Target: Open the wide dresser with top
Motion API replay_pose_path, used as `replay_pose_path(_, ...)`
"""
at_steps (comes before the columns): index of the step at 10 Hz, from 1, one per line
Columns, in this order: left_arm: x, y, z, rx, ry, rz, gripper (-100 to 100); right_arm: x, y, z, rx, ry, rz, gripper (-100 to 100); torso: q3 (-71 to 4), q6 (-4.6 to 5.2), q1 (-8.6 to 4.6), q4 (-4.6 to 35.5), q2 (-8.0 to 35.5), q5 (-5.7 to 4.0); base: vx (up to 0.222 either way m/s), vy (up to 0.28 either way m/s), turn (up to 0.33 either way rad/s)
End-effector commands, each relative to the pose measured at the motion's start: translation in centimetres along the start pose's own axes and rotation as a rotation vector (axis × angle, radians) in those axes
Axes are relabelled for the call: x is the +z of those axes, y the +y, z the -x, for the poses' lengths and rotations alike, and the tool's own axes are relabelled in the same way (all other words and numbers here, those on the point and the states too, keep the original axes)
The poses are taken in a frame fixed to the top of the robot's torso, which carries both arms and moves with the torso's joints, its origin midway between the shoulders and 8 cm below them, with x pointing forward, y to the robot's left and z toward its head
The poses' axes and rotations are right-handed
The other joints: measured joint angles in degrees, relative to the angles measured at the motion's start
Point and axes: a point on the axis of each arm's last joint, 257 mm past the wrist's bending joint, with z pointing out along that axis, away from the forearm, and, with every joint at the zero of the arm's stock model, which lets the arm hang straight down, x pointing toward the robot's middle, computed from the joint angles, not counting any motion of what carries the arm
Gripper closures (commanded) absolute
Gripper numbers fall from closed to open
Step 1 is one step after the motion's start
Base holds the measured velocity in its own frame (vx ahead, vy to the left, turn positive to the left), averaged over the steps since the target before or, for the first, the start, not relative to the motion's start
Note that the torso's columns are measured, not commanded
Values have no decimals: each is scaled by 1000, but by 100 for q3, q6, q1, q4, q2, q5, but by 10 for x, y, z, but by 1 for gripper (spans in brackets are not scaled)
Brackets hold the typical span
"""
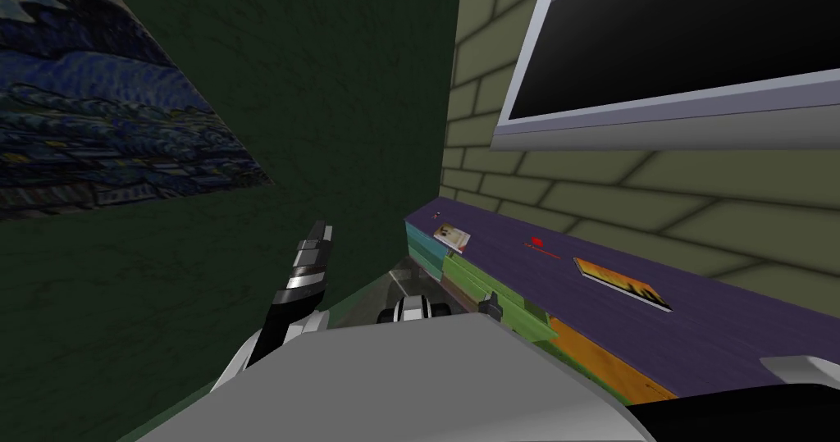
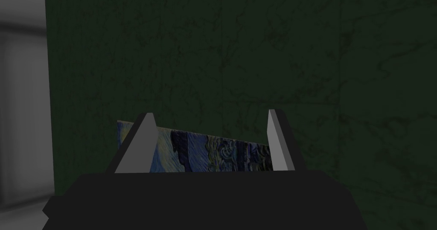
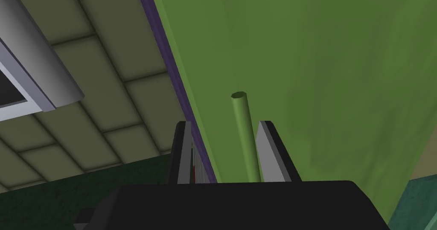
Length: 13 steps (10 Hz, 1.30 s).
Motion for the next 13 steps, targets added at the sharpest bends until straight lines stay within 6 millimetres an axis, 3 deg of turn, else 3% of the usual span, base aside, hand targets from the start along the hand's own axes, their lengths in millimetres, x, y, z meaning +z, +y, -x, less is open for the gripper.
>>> replay_pose_path(1, 0, 0, 0, 0, 0, 0, 0, -3, -1, 2, 0, -2, 1, 100, -10, -4, -18, 0, -16, -1, -48, 49, -4)
replay_pose_path(10, 0, 0, 0, 0, 0, 0, 0, -44, -5, 9, 6, -41, -14, 100, -5, -1, -12, -4, -6, -6, -97, 106, -38)
replay_pose_path(11, 0, 0, 0, 0, 0, 0, 0, -23, 6, 9, -21, -28, 14, -100, -10, -3, -23, -4, -16, -8, -151, 78, 72)
replay_pose_path(12, 0, 0, 0, 0, 0, 0, 0, -19, 4, 16, -12, -36, 6, -100, -3, -11, -52, -18, -25, -38, -123, 32, 57)
replay_pose_path(13, 0, 0, 0, 0, 0, 0, 0, 0, 9, 12, -39, -17, 16, -100, -13, -11, -87, -29, -55, -58, -131, 6, 105)
